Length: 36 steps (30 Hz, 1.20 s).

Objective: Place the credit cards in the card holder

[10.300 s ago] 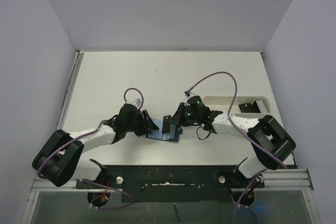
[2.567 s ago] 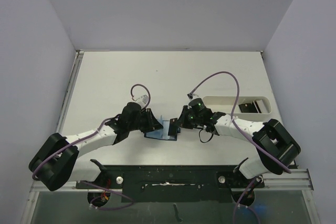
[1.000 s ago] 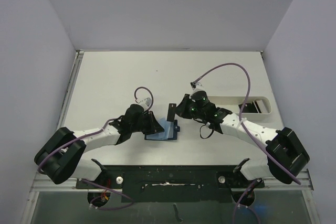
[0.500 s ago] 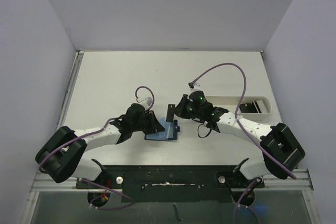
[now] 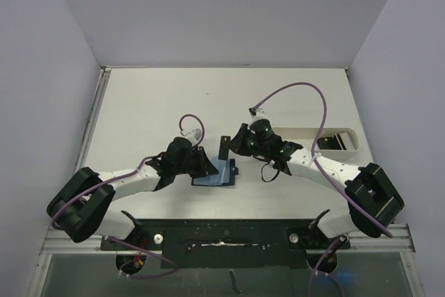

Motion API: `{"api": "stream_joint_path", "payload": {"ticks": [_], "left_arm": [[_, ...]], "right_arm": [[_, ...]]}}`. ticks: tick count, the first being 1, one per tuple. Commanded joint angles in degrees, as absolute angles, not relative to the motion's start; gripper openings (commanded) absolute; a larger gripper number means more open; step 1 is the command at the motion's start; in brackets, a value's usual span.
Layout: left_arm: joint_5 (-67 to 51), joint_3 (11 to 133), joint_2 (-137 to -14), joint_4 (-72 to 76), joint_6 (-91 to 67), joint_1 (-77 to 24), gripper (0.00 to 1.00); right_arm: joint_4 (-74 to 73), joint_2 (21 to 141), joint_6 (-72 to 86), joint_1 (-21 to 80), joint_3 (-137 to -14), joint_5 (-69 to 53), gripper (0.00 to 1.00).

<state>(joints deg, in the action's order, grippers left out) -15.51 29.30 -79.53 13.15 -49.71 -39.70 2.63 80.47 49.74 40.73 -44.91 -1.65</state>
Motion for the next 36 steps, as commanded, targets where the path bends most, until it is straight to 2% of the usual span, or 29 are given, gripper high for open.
{"api": "stream_joint_path", "payload": {"ticks": [1,36], "left_arm": [[-16.3,30.8,-79.2,16.0,-49.1,-40.0,0.00],[-16.4,31.2,-79.7,16.3,-49.5,-40.2,0.00]], "right_arm": [[6.4,80.4,49.1,41.3,-48.1,-1.8,0.00],[6.4,82.9,47.5,41.7,-46.1,-1.9,0.00]]}}
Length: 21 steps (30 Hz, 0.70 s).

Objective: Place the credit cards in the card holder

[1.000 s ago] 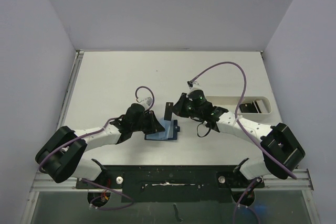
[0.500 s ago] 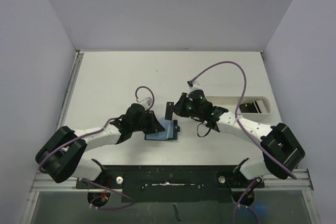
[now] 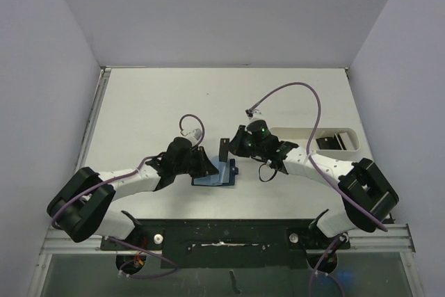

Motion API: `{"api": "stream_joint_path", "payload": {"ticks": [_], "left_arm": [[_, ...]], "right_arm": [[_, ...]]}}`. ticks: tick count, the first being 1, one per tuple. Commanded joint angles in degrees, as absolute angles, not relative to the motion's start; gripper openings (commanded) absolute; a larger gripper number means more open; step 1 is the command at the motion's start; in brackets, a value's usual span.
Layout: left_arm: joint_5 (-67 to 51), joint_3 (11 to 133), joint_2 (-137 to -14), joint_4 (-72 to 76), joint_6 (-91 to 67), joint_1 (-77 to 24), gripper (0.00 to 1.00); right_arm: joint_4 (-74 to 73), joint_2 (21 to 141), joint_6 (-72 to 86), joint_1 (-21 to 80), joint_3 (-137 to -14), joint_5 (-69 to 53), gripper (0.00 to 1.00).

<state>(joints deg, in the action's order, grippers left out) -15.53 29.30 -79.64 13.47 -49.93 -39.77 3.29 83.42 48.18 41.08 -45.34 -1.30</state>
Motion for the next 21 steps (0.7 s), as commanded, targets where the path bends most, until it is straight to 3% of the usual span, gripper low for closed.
{"api": "stream_joint_path", "payload": {"ticks": [1,9,21], "left_arm": [[-16.3,31.2,-79.6,16.1,-49.4,-40.2,0.00],[-14.9,30.7,-78.4,14.9,-49.5,-40.2,0.08],[-8.9,31.5,-73.8,8.4,-49.4,-40.0,0.35]], "right_arm": [[6.3,82.8,47.7,41.9,-46.0,-2.2,0.00],[5.9,82.9,48.8,43.7,-45.0,-3.3,0.00],[3.9,84.5,48.7,45.3,-45.9,-4.5,0.00]]}}
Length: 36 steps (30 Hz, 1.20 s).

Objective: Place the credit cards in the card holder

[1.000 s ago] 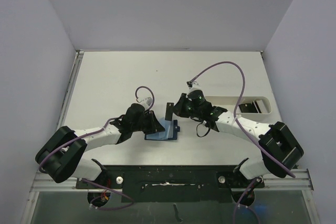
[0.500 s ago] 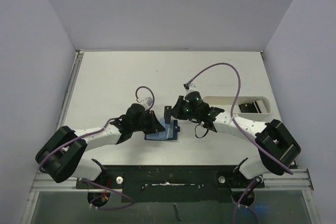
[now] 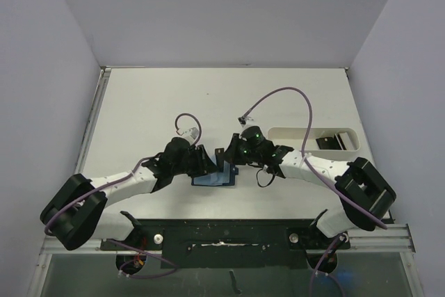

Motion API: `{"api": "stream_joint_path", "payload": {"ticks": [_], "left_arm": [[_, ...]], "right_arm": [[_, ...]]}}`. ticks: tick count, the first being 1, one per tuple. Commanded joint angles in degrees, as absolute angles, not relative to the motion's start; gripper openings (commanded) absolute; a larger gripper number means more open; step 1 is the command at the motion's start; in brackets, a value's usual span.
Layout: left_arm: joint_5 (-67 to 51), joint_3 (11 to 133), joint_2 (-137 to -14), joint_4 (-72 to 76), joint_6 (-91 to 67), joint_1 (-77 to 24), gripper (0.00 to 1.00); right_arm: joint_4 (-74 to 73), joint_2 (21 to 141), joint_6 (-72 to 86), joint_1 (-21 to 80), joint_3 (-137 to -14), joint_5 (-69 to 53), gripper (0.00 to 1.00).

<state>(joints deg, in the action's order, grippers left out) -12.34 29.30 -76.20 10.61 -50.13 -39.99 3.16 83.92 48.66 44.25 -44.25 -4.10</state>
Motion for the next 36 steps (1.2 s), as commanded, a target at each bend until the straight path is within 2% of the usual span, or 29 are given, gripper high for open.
{"api": "stream_joint_path", "payload": {"ticks": [1,11,17,21,27,36], "left_arm": [[-8.4,31.8,-73.4,7.4,-49.3,-40.0,0.36],[0.7,33.2,-68.9,-2.6,-47.2,-39.4,0.46],[-3.2,31.7,-68.9,0.5,-46.3,-37.9,0.48],[-1.8,32.0,-70.7,-1.0,-46.0,-37.6,0.48],[0.8,32.1,-73.2,-3.8,-44.8,-37.3,0.38],[0.3,30.3,-74.5,-2.9,-44.5,-37.3,0.19]], "right_arm": [[3.3,84.9,48.6,45.3,-46.2,-4.4,0.00],[-2.5,85.2,47.6,46.7,-48.1,-1.3,0.00],[-6.0,84.7,47.0,46.8,-49.0,0.3,0.00],[-7.5,84.7,47.1,46.7,-48.9,0.9,0.00],[-5.3,84.7,48.2,46.1,-47.9,-1.4,0.00],[7.6,87.6,51.5,42.7,-43.8,-14.3,0.00]]}}
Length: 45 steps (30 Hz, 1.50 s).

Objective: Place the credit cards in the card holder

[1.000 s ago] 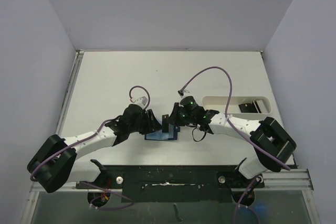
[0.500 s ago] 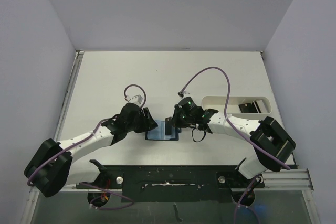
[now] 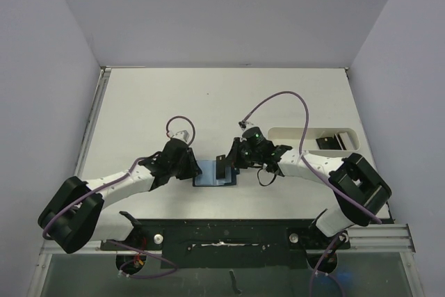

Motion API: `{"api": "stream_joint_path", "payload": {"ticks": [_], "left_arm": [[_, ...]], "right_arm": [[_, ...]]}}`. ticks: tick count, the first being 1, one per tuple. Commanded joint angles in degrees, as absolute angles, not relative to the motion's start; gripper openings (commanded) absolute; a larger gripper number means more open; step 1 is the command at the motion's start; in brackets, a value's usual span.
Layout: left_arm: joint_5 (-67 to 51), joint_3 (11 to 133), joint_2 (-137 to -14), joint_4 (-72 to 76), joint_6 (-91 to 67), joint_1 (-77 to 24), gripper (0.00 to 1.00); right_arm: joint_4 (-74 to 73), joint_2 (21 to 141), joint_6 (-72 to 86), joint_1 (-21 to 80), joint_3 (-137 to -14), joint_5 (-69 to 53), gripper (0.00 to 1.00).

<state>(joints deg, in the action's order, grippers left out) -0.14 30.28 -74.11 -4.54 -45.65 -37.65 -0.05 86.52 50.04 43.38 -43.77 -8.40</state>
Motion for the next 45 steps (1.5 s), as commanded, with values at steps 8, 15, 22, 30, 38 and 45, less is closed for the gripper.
{"api": "stream_joint_path", "payload": {"ticks": [8,15,22,30,38,45], "left_arm": [[-0.3,29.2,-75.4,-1.9,-44.6,-37.3,0.14],[-0.5,28.7,-75.0,-2.3,-44.9,-37.3,0.13],[0.1,29.7,-72.1,-6.2,-46.9,-37.3,0.19],[1.0,28.7,-70.7,-9.2,-47.5,-37.3,0.24],[-0.9,27.4,-72.2,-6.9,-47.8,-37.3,0.15],[-1.3,27.2,-72.8,-6.3,-47.6,-37.4,0.12]], "right_arm": [[10.7,89.9,54.6,40.8,-41.8,-17.0,0.00],[10.3,89.5,55.6,40.5,-40.5,-16.3,0.00],[12.0,90.3,57.6,40.1,-39.4,-17.8,0.00],[14.1,90.9,58.5,39.8,-38.8,-19.8,0.00],[14.2,92.4,58.9,39.7,-39.2,-19.8,0.00],[14.2,94.1,58.5,39.7,-40.2,-20.4,0.00]]}}
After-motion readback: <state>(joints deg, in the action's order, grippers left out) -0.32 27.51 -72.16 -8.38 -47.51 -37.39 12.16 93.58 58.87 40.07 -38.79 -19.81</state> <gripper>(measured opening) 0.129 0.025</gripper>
